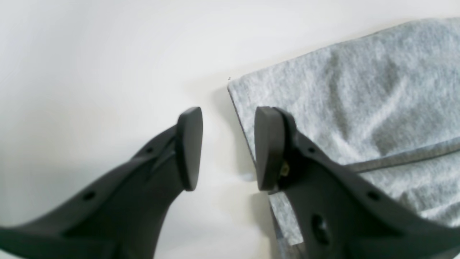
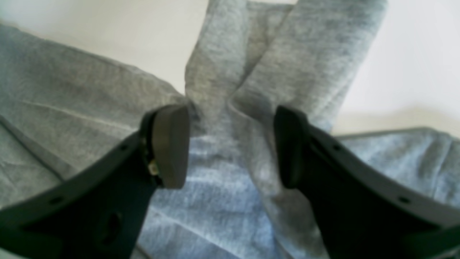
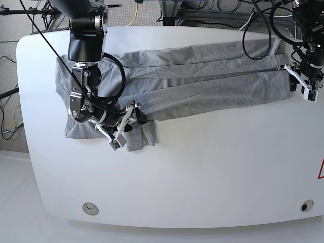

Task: Fold the T-shirt properly
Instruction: 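Move the right gripper to the loose sleeve and close on it, then drag the sleeve back over the shirt body with the right gripper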

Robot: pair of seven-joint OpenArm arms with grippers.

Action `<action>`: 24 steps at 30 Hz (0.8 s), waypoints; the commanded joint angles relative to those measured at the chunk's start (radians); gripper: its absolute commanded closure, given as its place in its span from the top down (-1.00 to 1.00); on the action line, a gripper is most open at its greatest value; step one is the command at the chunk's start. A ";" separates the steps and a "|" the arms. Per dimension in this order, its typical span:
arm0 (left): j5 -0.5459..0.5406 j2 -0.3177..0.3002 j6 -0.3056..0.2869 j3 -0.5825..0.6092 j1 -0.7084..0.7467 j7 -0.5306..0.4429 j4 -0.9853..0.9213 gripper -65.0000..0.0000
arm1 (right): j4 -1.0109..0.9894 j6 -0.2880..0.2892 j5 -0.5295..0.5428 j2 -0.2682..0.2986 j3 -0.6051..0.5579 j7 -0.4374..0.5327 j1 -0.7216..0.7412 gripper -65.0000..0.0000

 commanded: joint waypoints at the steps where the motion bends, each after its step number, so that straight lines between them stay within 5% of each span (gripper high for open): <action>1: -0.008 -0.016 0.001 -0.008 -0.001 -0.021 0.021 -0.32 | 0.015 0.006 0.015 0.020 0.002 0.018 0.035 0.14; 6: -0.008 -0.016 0.001 -0.008 -0.001 -0.021 0.021 -0.32 | 0.014 0.006 0.015 0.025 0.000 0.018 0.044 0.09; 9: -0.008 -0.015 0.001 -0.008 -0.001 -0.021 0.021 -0.32 | 0.014 0.006 0.015 0.025 0.000 0.020 0.046 -0.12; 16: -0.008 -0.015 0.001 -0.008 -0.001 -0.021 0.021 -0.32 | 0.012 0.002 0.014 0.026 0.000 0.022 0.044 -1.00; 24: -0.008 -0.015 0.001 -0.008 -0.001 -0.021 0.021 -0.32 | 0.011 0.002 0.014 0.026 0.000 0.038 0.038 -1.00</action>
